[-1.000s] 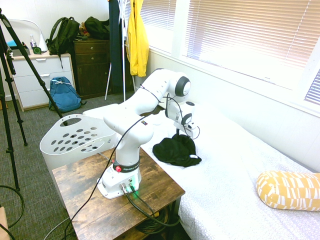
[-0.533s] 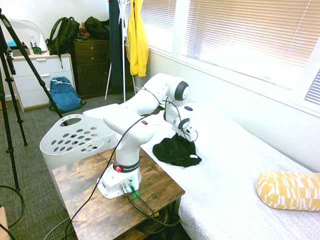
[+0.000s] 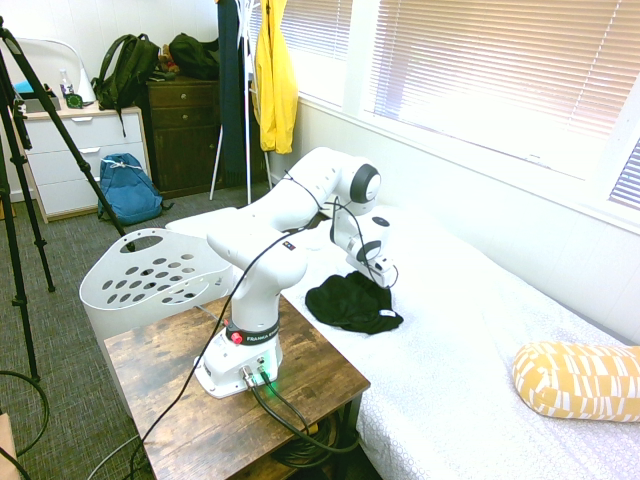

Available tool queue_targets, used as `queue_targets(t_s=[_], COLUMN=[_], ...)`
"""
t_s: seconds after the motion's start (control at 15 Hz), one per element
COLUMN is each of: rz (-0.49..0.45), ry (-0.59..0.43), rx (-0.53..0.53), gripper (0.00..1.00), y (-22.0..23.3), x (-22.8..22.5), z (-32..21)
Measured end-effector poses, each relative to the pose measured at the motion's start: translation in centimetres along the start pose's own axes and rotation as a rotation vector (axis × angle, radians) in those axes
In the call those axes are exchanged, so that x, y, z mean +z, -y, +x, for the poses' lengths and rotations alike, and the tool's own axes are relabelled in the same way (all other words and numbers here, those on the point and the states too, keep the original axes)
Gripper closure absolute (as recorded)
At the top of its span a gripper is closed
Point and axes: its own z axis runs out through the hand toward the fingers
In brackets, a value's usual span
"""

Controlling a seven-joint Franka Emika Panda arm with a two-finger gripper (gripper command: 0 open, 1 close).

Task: Put my clothes in the laundry bag

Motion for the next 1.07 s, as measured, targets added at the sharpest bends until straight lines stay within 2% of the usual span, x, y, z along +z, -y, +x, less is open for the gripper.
queue_targets(t_s=[0.47, 0.6, 0.8, 1.07], rz=[-0.001, 0.011, 0.035, 0.029], ry=[-0.002, -0.014, -0.038, -0.051], rx=[0.008, -0.010, -0.077, -0.202], gripper=[1.00, 1.00, 1.00, 1.00], y=[-0.4, 0.3, 4.0, 8.9], x=[-0.1, -1.3, -7.7, -19.8], z=[0.7, 1.2, 1.5, -1.6])
